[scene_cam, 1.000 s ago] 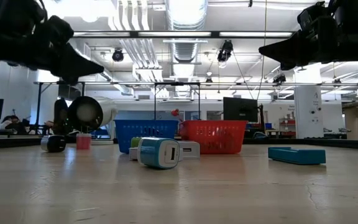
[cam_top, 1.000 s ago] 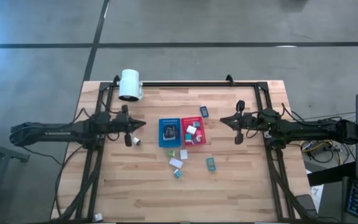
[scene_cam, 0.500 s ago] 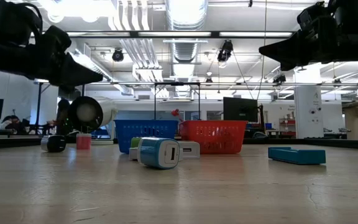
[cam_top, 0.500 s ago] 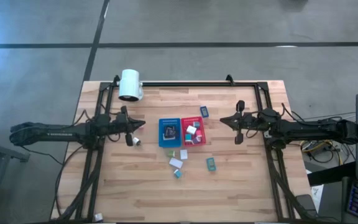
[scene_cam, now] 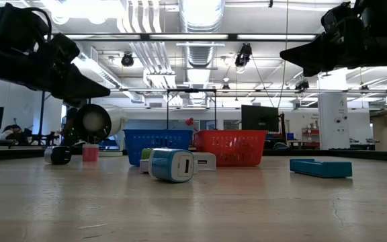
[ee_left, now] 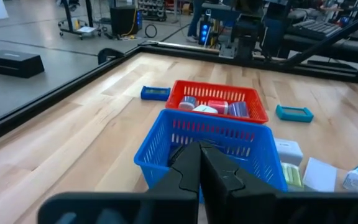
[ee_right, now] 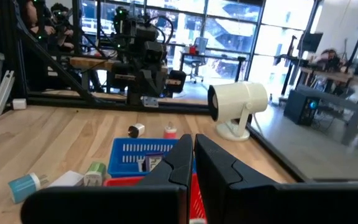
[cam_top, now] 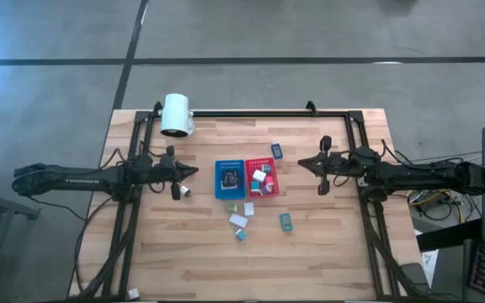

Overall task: Pick & Place Office items
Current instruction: Put the light blue digital timer into the blue bin

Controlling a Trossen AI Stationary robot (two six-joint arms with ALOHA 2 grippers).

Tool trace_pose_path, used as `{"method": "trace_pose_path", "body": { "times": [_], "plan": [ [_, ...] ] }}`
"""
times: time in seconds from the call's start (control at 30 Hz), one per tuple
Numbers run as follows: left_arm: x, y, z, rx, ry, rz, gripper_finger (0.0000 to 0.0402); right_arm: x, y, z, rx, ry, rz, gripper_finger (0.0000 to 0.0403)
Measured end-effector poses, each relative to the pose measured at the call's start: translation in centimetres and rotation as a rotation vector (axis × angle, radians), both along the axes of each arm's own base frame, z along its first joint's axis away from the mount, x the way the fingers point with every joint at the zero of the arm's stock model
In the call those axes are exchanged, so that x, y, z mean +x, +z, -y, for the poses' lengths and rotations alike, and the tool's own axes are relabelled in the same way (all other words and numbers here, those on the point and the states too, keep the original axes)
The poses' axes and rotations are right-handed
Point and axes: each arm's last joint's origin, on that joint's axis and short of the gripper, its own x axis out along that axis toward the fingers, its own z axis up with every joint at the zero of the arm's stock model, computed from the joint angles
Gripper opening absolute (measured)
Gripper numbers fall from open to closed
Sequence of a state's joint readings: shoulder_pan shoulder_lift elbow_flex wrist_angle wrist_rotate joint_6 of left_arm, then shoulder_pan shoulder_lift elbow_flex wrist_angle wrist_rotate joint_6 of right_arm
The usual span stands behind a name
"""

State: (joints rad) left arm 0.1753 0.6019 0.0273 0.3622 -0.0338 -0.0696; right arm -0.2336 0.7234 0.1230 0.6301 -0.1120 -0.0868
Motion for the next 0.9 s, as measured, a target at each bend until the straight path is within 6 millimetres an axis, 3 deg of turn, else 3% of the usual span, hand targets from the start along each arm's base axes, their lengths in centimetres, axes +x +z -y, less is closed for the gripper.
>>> {"method": "trace_pose_path", "body": {
  "times": [0.13, 0.33, 0.67, 0.8, 0.9],
  "plan": [
    [0.0, -0.1, 0.0, 0.019, -0.004, -0.009, 0.0012, 0.3, -0.8, 0.1, 0.042, 0.008, -0.093, 0.0013],
    [0.1, 0.2, 0.0, 0.039, -0.007, 0.016, 0.0008, 2.0, 0.5, 1.3, 0.045, -0.027, -0.276, 0.0013],
    [0.1, 0.2, 0.0, 0.042, -0.007, 0.015, 0.0008, 6.3, 4.9, 5.6, 0.024, -0.062, -0.753, 0.0013],
    [0.1, 0.0, 0.0, 0.039, -0.008, -0.001, 0.0006, 8.2, 5.1, 7.1, -0.04, 0.004, -0.919, 0.002],
    [0.1, -0.1, 0.0, 0.037, -0.008, -0.011, 0.0007, 9.9, 5.5, 8.3, -0.002, 0.041, -0.975, 0.005]
  ]
}}
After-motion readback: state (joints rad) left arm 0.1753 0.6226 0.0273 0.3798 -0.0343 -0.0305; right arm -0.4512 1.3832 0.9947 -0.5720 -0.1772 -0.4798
